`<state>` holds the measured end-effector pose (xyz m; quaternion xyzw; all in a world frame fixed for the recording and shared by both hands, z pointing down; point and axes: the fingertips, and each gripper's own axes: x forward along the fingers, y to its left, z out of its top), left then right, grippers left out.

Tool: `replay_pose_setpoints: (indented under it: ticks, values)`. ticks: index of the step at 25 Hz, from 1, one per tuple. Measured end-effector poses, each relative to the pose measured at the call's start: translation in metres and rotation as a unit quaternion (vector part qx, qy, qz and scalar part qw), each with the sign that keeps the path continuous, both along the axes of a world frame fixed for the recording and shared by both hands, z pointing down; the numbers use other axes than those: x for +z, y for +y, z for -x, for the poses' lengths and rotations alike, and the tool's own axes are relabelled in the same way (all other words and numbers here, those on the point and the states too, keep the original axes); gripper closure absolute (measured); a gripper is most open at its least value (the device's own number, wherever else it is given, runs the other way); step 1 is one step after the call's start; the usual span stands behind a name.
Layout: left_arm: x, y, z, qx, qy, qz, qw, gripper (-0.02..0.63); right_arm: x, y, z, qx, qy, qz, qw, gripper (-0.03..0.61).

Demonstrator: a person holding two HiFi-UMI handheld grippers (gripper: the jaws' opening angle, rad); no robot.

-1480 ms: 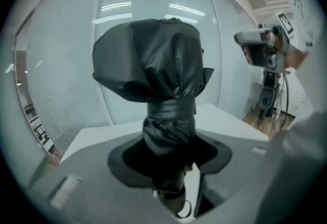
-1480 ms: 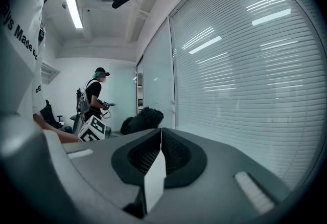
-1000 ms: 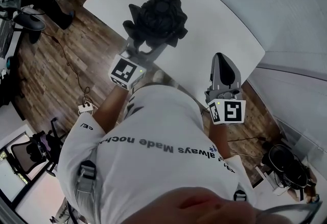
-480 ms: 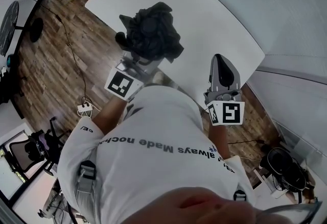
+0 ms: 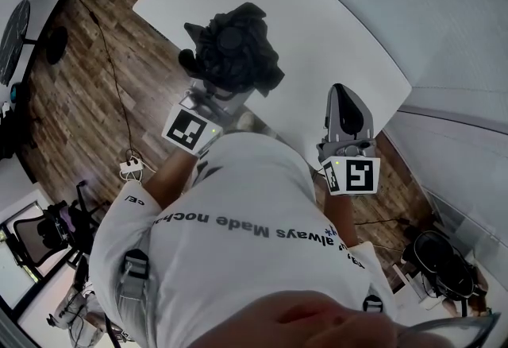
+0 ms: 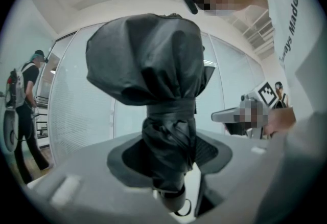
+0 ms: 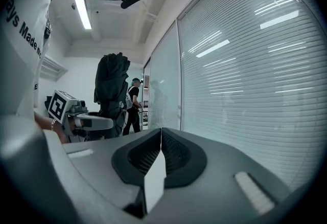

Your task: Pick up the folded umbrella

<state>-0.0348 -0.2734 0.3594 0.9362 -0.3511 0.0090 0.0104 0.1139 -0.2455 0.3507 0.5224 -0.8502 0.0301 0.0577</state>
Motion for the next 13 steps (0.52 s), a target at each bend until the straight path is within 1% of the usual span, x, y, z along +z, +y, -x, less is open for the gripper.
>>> replay_pose_setpoints:
  ticks: [6, 13]
  values:
    - [-0.0012, -0.0012, 0.0053, 0.003, -0.002, -0.003, 1.0, 0.394, -0.0014, -0.0027, 0.0059, -0.002, 0.0, 0.0, 1.0, 0.574]
    - [-0.0002, -0.0015, -0.0007, 0.007, -0.001, 0.002, 1.0, 0.394, -0.0017, -0.0029, 0.002, -0.004, 0.001, -0.001, 1.0, 0.574]
